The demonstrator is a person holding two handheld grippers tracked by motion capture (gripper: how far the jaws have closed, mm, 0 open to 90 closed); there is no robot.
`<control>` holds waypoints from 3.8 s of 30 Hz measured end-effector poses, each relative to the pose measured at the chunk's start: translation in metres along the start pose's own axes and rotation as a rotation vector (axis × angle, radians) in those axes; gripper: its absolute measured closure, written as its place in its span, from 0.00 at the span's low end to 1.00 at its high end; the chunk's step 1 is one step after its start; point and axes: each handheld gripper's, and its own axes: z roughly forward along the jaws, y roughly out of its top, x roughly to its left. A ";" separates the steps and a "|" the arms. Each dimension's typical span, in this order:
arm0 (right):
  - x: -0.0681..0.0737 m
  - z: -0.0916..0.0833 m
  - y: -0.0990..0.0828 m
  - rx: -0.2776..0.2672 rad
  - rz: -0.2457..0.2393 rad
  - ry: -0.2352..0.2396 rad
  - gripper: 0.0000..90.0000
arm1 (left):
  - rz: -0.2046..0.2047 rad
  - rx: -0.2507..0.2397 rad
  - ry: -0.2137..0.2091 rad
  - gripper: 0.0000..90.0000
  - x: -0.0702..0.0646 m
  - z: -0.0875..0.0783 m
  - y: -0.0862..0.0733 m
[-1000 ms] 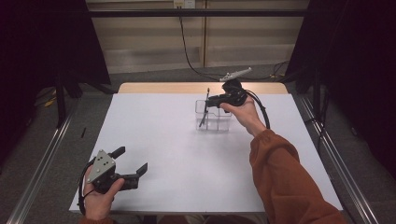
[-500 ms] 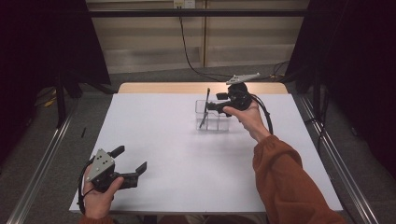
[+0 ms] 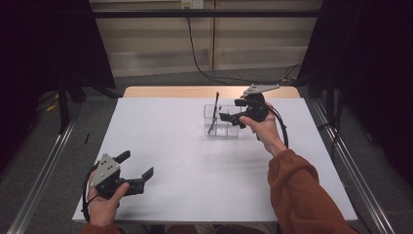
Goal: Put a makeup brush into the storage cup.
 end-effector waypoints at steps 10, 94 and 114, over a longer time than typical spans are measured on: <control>0.004 -0.008 -0.005 -0.023 0.005 0.007 0.03 | 0.001 -0.006 -0.001 0.04 -0.001 -0.003 0.000; 0.033 -0.173 -0.149 -0.221 0.052 -0.260 0.03 | -0.056 -0.037 0.027 0.03 -0.004 -0.026 -0.008; 0.049 -0.195 -0.168 -0.247 0.025 -0.298 0.03 | -0.031 -0.034 0.013 0.03 -0.008 -0.025 -0.008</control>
